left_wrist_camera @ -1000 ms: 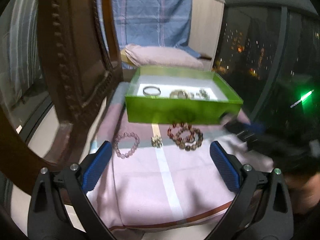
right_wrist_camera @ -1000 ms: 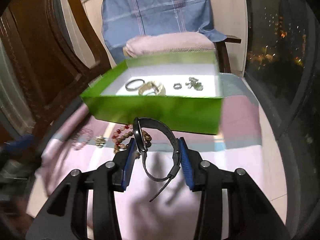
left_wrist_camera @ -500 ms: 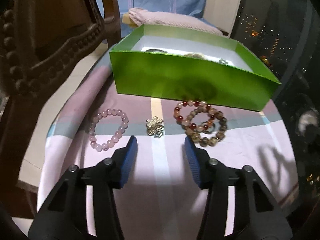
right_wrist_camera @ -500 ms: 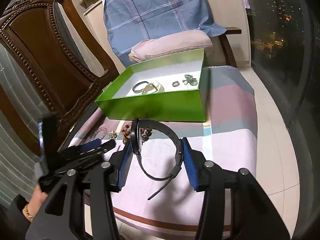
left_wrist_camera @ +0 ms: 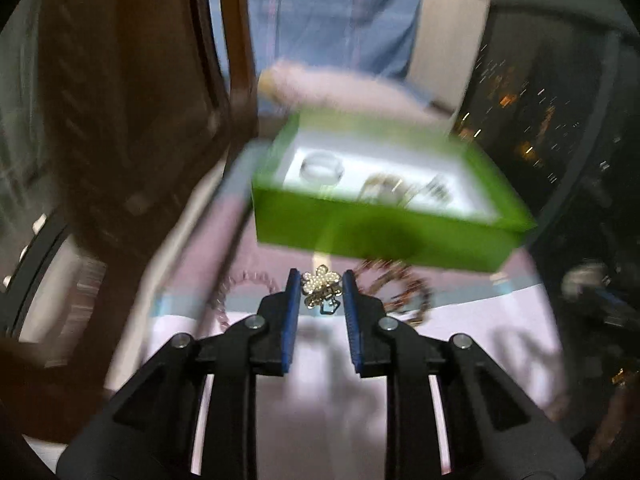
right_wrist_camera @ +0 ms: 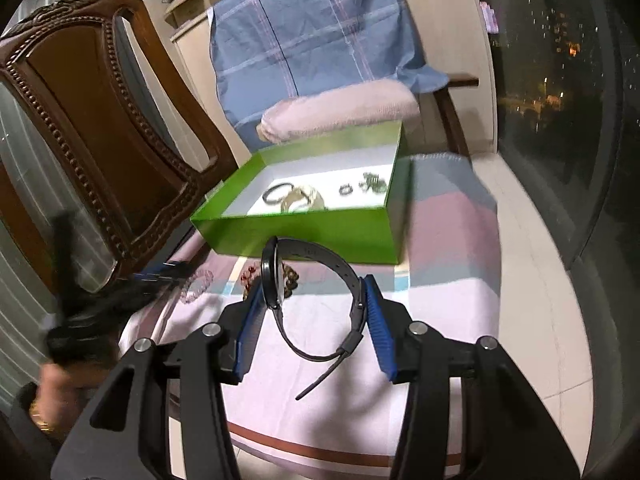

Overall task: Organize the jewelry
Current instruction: 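Grasp the gold flower brooch with the left gripper while the right holds the black bracelet, then carry the black bracelet and gold brooch toward the green box with both grippers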

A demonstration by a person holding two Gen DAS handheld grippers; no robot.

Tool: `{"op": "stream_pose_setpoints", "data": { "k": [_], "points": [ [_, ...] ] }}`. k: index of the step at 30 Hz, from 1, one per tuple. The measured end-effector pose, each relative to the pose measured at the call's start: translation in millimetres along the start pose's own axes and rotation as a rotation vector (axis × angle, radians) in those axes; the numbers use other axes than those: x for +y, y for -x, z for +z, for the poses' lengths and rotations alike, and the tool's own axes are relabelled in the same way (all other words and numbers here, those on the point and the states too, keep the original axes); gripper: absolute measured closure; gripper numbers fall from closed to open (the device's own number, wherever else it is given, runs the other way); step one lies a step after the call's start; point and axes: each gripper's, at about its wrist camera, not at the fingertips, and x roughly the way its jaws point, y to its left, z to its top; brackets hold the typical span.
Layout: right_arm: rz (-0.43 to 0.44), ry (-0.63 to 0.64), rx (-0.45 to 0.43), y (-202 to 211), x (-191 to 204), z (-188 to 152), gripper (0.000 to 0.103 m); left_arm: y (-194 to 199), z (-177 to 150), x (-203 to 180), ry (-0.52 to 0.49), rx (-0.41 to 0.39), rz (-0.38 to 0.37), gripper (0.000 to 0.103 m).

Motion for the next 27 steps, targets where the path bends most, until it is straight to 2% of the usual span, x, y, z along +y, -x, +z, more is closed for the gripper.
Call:
{"op": "stream_pose_setpoints", "data": {
  "k": [4, 7, 12, 17, 27],
  "points": [
    [-0.021, 0.047, -0.081, 26, 12, 0, 0.055, 64, 2, 9, -0.012, -0.133, -0.042, 0.082],
    [-0.032, 0.054, -0.111, 40, 14, -7, 0.055, 86, -9, 15, 0.004, -0.164, -0.044, 0.082],
    [-0.055, 0.068, -0.123, 46, 18, -22, 0.055, 77, -19, 11, -0.025, -0.112, -0.046, 0.082],
    [-0.061, 0.112, -0.14, 43, 29, -27, 0.055, 71, -19, 0, -0.058, -0.106, -0.041, 0.082],
    [-0.054, 0.121, -0.126, 38, 31, -29, 0.055, 57, -18, -15, -0.096, -0.1, -0.054, 0.082]
  ]
}}
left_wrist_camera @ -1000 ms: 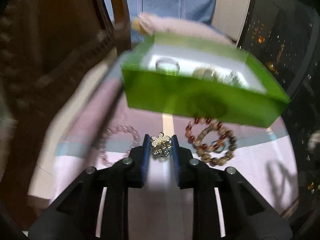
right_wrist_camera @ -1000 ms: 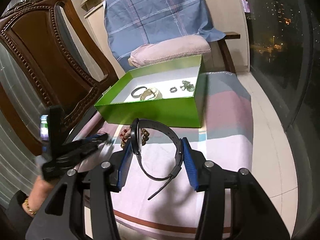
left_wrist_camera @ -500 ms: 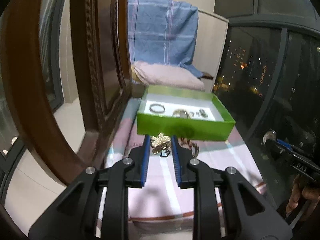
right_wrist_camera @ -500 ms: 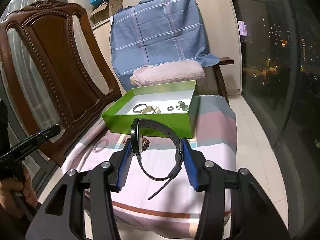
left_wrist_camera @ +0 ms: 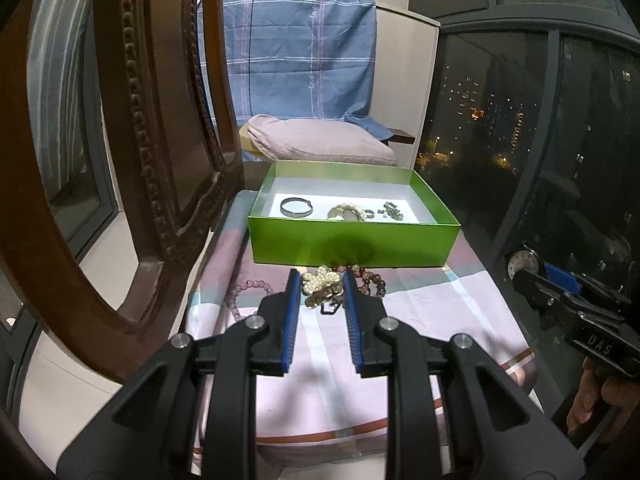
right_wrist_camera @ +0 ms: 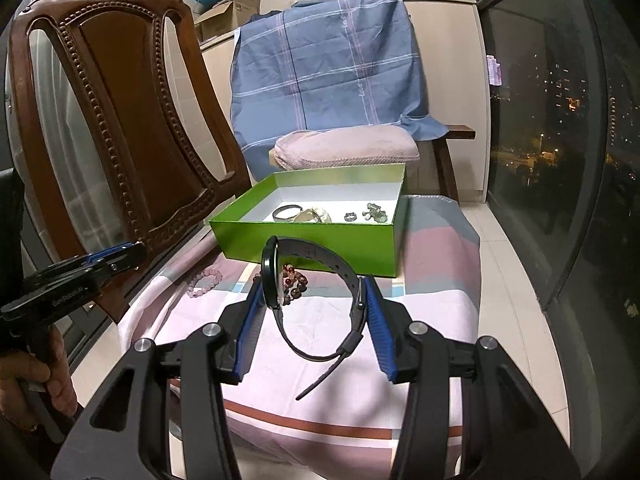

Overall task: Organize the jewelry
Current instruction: 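Carry the black bracelet and gold brooch toward the green box with both grippers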

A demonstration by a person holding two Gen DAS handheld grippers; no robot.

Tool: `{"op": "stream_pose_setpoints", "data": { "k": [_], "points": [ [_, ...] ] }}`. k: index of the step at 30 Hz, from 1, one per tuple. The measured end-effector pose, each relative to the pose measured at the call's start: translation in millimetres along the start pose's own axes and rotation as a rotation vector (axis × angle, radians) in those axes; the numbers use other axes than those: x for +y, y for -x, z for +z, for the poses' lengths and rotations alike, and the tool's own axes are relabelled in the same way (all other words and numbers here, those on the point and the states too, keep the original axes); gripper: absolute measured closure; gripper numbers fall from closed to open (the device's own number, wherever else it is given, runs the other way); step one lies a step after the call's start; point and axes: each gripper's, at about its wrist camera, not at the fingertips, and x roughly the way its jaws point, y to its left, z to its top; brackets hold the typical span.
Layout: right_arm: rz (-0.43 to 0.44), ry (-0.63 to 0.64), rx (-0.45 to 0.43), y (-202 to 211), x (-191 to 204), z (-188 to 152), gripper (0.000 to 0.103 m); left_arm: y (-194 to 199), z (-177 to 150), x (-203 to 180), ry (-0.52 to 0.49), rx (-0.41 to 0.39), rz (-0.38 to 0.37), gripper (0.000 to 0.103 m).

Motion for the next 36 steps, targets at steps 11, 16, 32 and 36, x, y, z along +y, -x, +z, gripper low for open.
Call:
{"op": "stream_pose_setpoints", "data": {
  "k": [11, 16, 32, 36],
  "points": [
    [-0.002, 0.0, 0.013, -2, 1, 0, 0.055, -4, 1, -1, -0.003, 0.009, -0.008, 0.082],
    [-0.006, 0.01, 0.022, -5, 4, -2, 0.055, -6, 1, -1, -0.003, 0.012, -0.012, 0.081],
    [-0.04, 0.023, 0.041, -17, 11, -7, 0.055, -15, 1, -4, -0.016, 0.028, -0.037, 0.081],
    [-0.042, 0.032, 0.04, -19, 13, -10, 0.055, -17, 1, -4, -0.012, 0.031, -0.037, 0.081]
  ]
}}
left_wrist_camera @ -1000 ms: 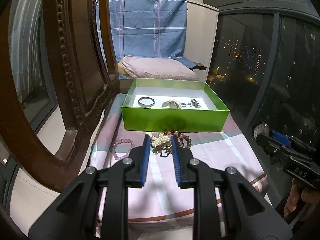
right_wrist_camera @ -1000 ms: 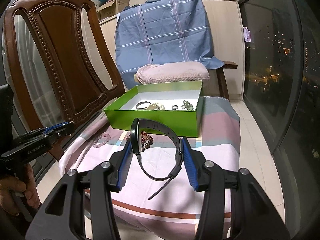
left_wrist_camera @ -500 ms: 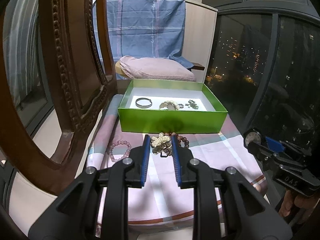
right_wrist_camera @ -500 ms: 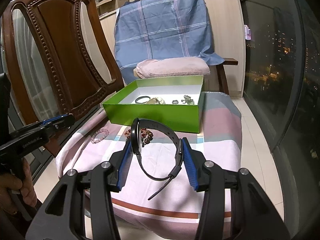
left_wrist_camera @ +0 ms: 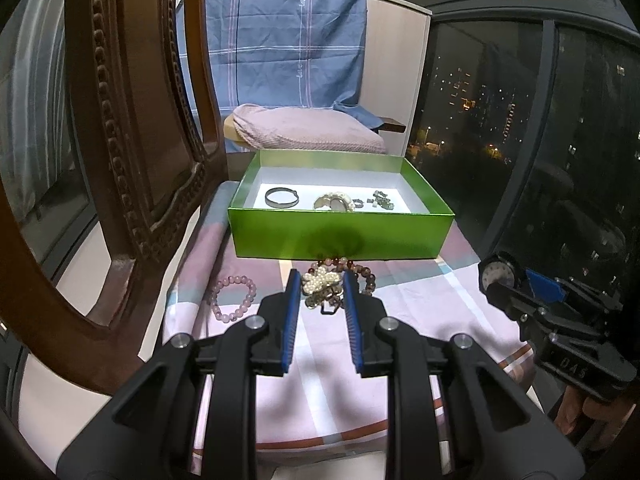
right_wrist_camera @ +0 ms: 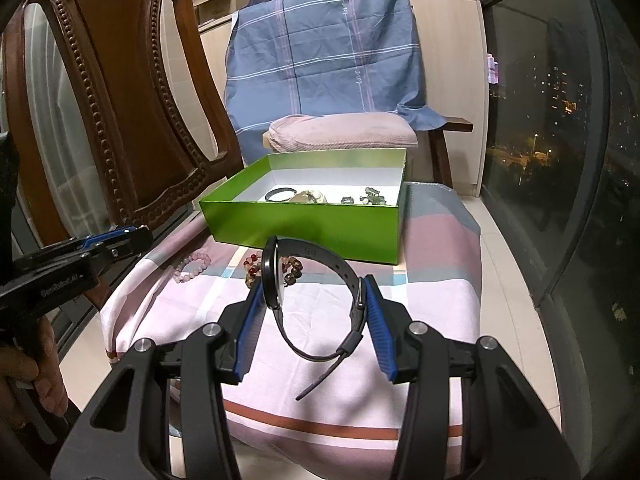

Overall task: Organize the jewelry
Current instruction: 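Carry the black bracelet and gold brooch toward the green box with both grippers, then lower the black leather bracelet into the green box and open the right gripper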

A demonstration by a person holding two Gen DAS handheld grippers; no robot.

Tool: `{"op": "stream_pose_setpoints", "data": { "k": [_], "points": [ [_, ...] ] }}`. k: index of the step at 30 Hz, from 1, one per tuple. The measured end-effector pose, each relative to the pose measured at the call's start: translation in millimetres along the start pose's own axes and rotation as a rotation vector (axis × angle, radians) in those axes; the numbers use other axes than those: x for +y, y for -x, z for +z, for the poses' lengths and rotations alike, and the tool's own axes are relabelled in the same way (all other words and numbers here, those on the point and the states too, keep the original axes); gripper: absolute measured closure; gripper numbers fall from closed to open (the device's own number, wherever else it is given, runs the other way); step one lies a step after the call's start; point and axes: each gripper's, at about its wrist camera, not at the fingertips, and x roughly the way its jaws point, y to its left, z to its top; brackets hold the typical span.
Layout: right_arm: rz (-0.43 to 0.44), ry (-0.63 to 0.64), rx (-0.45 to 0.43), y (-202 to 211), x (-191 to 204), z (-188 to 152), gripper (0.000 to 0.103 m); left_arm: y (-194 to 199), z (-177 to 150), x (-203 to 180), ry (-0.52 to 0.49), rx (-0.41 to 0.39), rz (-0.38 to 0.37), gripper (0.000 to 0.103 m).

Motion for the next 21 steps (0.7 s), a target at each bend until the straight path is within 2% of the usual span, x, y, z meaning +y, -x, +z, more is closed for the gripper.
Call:
{"op": "stream_pose_setpoints", "data": {
  "k": [8, 13, 17, 21],
  "points": [
    [-0.031, 0.02, 0.01, -5, 3, -2, 0.055, -4, 1, 4, 0.005, -0.009, -0.004, 0.081],
    [-0.027, 0.019, 0.027, -13, 4, 10, 0.055, -5, 3, 6, 0.02, -0.013, -0.023, 0.081],
    [-0.029, 0.013, 0.016, -28, 5, 38, 0.055, -8, 5, 4, 0.015, -0.008, -0.03, 0.081],
    [-0.047, -0.025, -0.007, -62, 0, 88, 0.055, -8, 7, 5, 0.023, -0.009, -0.039, 0.081]
  ]
}}
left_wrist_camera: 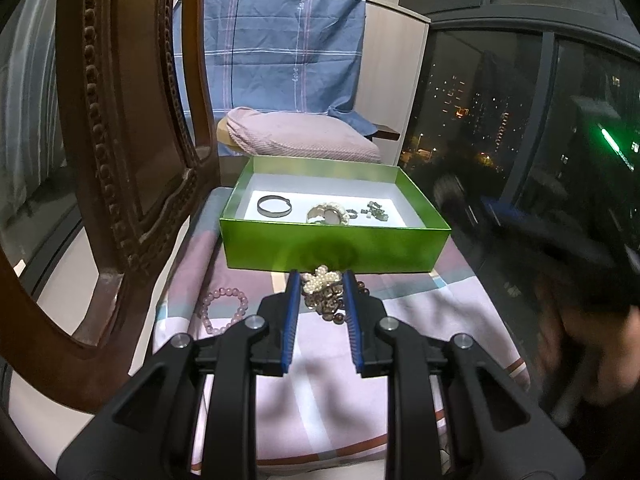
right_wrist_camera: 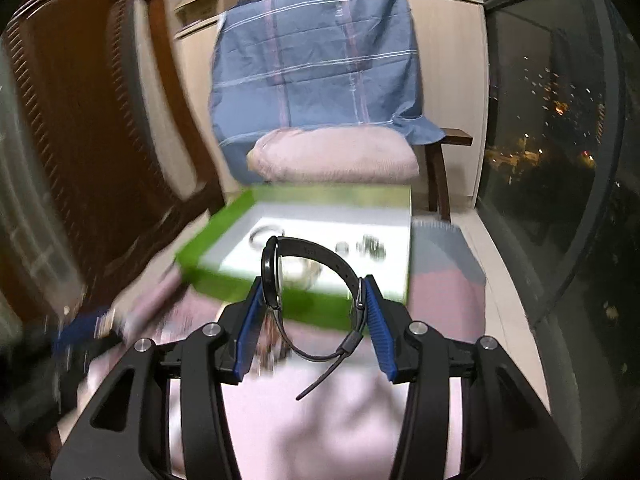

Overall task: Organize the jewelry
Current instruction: 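Lower the black leather bracelet into the green box and open the right gripper, then lower the gold flower brooch into the green box and open the left gripper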

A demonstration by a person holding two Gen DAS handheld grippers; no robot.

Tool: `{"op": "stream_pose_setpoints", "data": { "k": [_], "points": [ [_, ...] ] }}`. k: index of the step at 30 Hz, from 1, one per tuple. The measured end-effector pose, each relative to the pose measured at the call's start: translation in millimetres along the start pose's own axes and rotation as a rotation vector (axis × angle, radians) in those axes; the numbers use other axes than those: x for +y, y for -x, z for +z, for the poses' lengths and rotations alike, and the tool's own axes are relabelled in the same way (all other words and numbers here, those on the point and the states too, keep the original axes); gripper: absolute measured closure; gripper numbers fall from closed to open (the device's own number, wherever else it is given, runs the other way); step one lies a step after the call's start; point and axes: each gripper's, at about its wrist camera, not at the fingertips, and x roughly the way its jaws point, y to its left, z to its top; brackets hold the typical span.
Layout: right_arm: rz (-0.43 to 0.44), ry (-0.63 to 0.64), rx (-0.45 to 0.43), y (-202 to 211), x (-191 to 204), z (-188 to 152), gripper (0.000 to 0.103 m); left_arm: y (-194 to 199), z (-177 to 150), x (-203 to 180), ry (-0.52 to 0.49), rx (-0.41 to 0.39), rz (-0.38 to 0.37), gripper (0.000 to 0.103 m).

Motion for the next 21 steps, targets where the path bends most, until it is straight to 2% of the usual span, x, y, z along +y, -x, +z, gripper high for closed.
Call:
{"op": "stream_pose_setpoints", "data": {
  "k": [2, 4, 5, 6, 8, 10, 13, 14, 15, 16, 18, 19, 21],
  "points": [
    [-0.027, -0.007, -0.002, -22, -3, 20, 0.053, -2, 0, 2, 0.001, 0.008, 0.0, 0.081],
    [-0.057, -0.024, 0.019, -47, -10, 33, 0.042, -2, 1, 2, -0.003, 0.011, 0.004, 0.081],
    [-0.067, -0.028, 0.046, -60, -14, 36, 0.039, -3, 1, 2, -0.003, 0.012, 0.007, 0.081],
    [-0.096, -0.027, 0.08, -72, -21, 37, 0.039, -3, 1, 3, -0.001, 0.015, 0.01, 0.081],
    [-0.128, -0.043, 0.092, -75, -32, 34, 0.038, -3, 2, 3, 0.002, 0.017, 0.013, 0.081],
    [-0.084, -0.103, 0.066, -57, -47, 26, 0.025, -3, 2, 2, -0.001, 0.021, 0.015, 0.081],
    [-0.039, -0.166, -0.055, -8, -67, 0, 0.016, -6, -2, 2, -0.003, 0.045, 0.019, 0.081],
    [-0.034, -0.173, -0.093, 9, -74, -16, 0.016, -8, -4, 1, -0.01, 0.053, 0.028, 0.081],
    [-0.049, -0.19, -0.092, 20, -82, -31, 0.016, -9, -6, 1, -0.017, 0.061, 0.034, 0.081],
    [-0.06, -0.237, -0.052, 23, -89, -37, 0.016, -11, -8, 0, -0.023, 0.072, 0.038, 0.081],
    [0.03, -0.343, -0.054, 34, -100, -41, 0.016, -15, -12, -1, -0.024, 0.093, 0.045, 0.081],
    [0.038, -0.34, -0.068, 38, -98, -39, 0.016, -18, -13, 0, -0.019, 0.106, 0.045, 0.081],
    [0.019, -0.258, -0.09, 41, -92, -35, 0.016, -22, -12, 2, 0.008, 0.122, 0.043, 0.081]
  ]
}}
